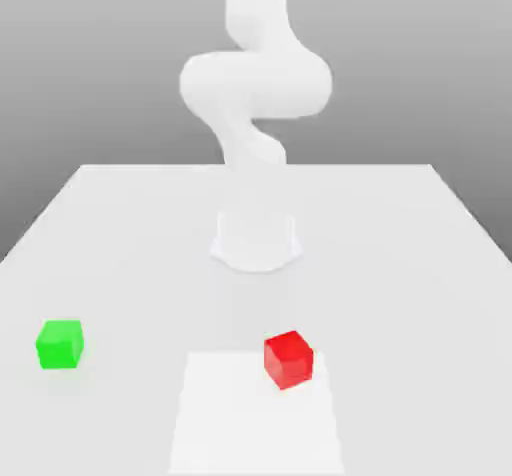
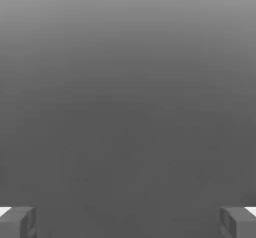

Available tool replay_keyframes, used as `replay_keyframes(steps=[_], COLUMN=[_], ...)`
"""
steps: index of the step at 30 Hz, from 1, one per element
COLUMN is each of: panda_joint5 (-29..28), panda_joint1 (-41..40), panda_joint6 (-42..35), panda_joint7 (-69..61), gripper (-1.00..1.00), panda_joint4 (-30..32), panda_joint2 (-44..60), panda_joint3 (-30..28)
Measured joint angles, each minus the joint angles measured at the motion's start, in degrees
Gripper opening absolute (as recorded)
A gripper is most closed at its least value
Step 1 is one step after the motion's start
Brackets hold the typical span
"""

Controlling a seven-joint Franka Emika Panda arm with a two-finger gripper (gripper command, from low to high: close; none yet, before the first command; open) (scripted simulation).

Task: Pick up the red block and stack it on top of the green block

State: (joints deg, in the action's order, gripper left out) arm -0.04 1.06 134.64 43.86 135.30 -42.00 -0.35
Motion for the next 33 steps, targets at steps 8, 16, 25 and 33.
replay_keyframes(steps=[8, 16, 25, 33], panda_joint5=[-0.14, -0.29, 1.62, 1.18], panda_joint1=[3.8, 7.44, 7.55, 7.51], panda_joint6=[10.88, 22.89, 40.03, 38.81], panda_joint7=[-7.56, -16.03, -19.74, -19.41], gripper=[0.0, 0.0, -1.0, -1.0], panda_joint4=[13.04, 27.09, 28.41, 28.61], panda_joint2=[14.89, 31.77, 52.95, 51.57], panda_joint3=[-1.15, -1.81, -0.46, -0.5])
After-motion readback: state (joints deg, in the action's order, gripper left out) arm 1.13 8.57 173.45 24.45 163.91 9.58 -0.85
